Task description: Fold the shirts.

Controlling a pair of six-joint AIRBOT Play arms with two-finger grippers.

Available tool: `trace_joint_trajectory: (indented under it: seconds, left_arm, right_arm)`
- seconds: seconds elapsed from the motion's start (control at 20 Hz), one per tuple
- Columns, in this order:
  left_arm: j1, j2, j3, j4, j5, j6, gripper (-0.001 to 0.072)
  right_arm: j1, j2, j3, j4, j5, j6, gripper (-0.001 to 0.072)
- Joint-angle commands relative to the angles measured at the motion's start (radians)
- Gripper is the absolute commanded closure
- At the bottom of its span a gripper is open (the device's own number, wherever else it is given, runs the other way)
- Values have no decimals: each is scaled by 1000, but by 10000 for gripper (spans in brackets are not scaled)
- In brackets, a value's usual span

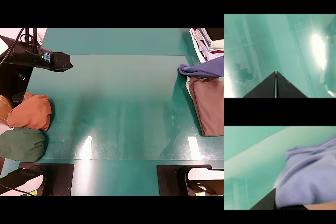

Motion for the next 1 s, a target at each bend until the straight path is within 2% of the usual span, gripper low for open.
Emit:
trace_joint_trajectory:
  seconds: [0.0,0.2,0.45,0.7,0.85,0.9,0.95]
  left_arm:
    - [0,-1,0,0,1,-4,685]
    - [0,-1,0,0,0,-3,684]
    - [0,-1,0,0,-1,0,684]
    - [0,-1,0,0,-3,21,684]
    - [0,-1,0,0,-5,26,684]
    - [0,-1,0,0,-6,26,684]
    - [0,-1,0,1,-9,26,684]
  right_arm:
    - [-54,49,1,-3,-40,-1,695]
    - [-96,143,1,-13,-2,0,694]
    - [-188,177,0,-22,233,0,694]
    - [-199,178,0,-299,408,37,694]
    - [-200,178,0,-381,459,60,688]
    - [-200,178,0,-405,475,61,615]
    - [-200,178,0,-417,481,61,397]
